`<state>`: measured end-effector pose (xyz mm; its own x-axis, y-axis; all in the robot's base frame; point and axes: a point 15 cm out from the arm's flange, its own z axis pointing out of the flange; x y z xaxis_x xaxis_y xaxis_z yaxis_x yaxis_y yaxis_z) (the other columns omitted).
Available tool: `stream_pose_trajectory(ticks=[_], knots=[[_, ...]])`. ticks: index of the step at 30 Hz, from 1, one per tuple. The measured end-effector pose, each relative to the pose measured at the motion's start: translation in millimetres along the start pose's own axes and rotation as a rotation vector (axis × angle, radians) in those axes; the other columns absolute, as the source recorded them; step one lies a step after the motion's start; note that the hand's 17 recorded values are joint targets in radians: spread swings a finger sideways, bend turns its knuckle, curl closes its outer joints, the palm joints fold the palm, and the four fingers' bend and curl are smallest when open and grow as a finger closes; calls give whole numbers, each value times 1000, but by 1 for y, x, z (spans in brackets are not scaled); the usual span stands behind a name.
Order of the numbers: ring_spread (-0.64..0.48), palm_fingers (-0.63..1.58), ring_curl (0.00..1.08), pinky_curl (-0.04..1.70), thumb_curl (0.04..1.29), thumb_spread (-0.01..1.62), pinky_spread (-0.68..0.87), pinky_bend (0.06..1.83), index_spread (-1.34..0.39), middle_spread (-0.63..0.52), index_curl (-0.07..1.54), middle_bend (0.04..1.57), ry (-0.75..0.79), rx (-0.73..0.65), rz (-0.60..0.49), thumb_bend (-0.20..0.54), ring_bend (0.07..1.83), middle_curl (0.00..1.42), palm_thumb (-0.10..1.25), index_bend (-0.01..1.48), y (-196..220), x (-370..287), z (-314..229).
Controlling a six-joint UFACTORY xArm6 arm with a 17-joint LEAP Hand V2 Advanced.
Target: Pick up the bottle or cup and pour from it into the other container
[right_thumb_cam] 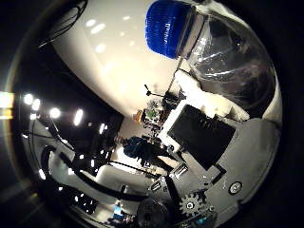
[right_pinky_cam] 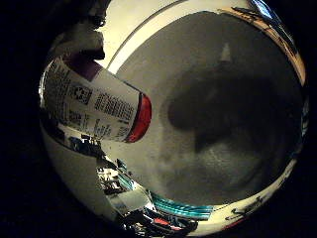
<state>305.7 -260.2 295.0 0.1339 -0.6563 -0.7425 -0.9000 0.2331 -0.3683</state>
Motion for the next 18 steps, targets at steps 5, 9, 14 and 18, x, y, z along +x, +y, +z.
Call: stream_pose_trajectory(ticks=[5,9,14,18], knots=[[-194,1121,710,713,927,545,-170,1462,-169,-133,799,1376,92,-47,-13,-15,1433,790,1120,1223,-20,-39,6],[-194,1117,712,760,948,518,-176,1434,-168,-133,794,1377,151,-147,-51,-17,1436,793,1119,1228,-32,-82,29],[-196,1115,716,816,964,492,-183,1402,-167,-134,789,1385,343,-272,-143,-17,1430,798,1113,1232,-35,-116,39],[-201,1111,723,853,974,465,-187,1383,-167,-134,787,1388,441,-378,-226,-17,1422,801,1112,1237,-36,-149,63]])
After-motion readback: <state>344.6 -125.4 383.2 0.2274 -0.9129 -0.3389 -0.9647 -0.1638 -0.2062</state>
